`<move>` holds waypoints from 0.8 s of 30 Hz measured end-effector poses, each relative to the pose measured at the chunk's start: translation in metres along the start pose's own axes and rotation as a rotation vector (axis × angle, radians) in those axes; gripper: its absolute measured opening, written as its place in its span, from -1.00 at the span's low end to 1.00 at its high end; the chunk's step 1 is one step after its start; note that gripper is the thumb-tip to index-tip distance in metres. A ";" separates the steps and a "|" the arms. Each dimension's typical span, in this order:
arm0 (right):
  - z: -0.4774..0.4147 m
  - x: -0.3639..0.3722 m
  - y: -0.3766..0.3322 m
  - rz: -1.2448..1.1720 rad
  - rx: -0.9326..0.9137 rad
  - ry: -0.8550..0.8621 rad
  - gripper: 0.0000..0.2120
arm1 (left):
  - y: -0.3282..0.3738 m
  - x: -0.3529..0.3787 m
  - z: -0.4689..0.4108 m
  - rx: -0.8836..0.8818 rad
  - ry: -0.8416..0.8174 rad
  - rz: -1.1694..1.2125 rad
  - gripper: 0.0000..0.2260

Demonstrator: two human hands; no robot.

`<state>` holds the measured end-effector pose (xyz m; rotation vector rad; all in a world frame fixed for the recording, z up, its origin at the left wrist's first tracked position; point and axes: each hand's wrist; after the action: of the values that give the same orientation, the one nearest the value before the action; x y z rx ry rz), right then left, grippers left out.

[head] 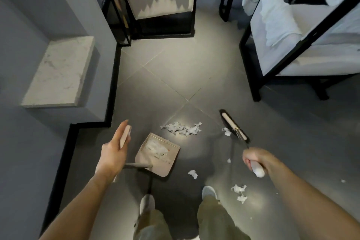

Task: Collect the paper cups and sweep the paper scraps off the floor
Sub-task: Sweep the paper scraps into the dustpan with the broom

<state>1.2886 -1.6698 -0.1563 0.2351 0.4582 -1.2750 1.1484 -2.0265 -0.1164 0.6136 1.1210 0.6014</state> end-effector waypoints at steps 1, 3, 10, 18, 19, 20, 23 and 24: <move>0.005 0.015 -0.004 -0.069 0.000 -0.002 -0.73 | -0.005 -0.007 -0.006 0.012 -0.018 -0.002 -0.61; 0.014 0.044 -0.019 -0.247 0.018 0.000 -0.84 | -0.017 -0.022 -0.017 0.033 -0.057 0.003 -0.60; 0.050 0.113 -0.091 -0.750 0.039 -0.222 -0.76 | -0.037 -0.063 -0.051 0.142 -0.168 -0.081 -0.59; 0.080 0.117 -0.089 -0.936 0.013 -0.200 -0.78 | -0.035 -0.072 -0.077 0.187 -0.239 -0.139 -0.59; 0.080 0.118 -0.084 -0.910 -0.001 -0.158 -0.75 | -0.034 -0.072 -0.079 0.198 -0.241 -0.147 -0.59; 0.077 0.120 -0.079 -0.877 -0.012 -0.119 -0.66 | -0.033 -0.072 -0.082 0.203 -0.239 -0.157 -0.59; 0.063 0.116 -0.074 -0.798 -0.049 -0.038 -0.47 | -0.031 -0.070 -0.087 0.203 -0.215 -0.166 -0.59; 0.056 0.113 -0.072 -0.765 -0.056 -0.022 -0.43 | -0.030 -0.070 -0.088 0.199 -0.205 -0.160 -0.58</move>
<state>1.2553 -1.8116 -0.1519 -0.0140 0.5912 -2.0042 1.0473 -2.0846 -0.1211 0.7318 1.0311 0.2839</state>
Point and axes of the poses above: each hand's wrist, its own z-axis away from the middle knuckle, its own x-axis out of the palm, y = z × x, and after that the axes turned 1 degree about -z, right-handed
